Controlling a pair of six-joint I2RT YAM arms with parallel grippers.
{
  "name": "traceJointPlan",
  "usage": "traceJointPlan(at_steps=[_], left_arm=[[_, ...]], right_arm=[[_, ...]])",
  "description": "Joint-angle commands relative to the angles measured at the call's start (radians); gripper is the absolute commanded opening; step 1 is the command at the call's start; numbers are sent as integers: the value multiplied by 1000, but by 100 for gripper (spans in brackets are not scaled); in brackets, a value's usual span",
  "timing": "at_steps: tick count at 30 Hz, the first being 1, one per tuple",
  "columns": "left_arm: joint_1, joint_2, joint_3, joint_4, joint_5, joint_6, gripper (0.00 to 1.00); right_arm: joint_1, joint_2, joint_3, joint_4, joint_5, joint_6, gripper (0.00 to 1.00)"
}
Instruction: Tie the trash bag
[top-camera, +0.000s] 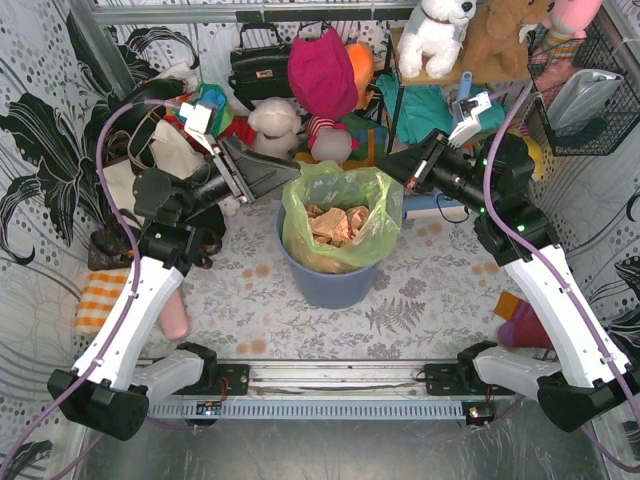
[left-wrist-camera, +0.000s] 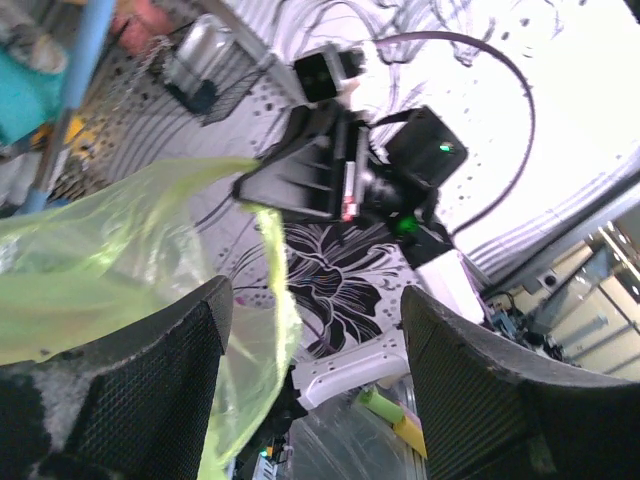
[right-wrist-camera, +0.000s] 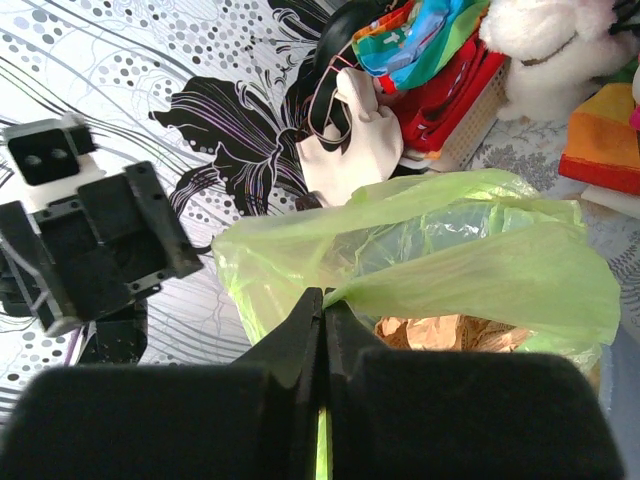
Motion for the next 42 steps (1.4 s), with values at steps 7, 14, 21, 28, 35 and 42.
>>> traceJointPlan(at_steps=[7,14,21,28,35,42], left_arm=[[4,-65,123,-190,-41,152,75],[4,-192,80,-658,-478,296,77],[7,-250,-182,-387,-353,105,78],[37,-253,-372,-80,-254,-101,79],[66,-190,-496,422,-171,-344,79],[66,-56,-489,661,-112,-488,78]], right_arm=[[0,-28,-32,70,12,-4,0],[0,-36,-44,67,12,2,0],[0,-28,-35,54,7,2,0],[0,-11,-27,42,3,5,0],[-1,-17,-39,39,12,4,0],[-1,-17,-29,30,6,-9,0]])
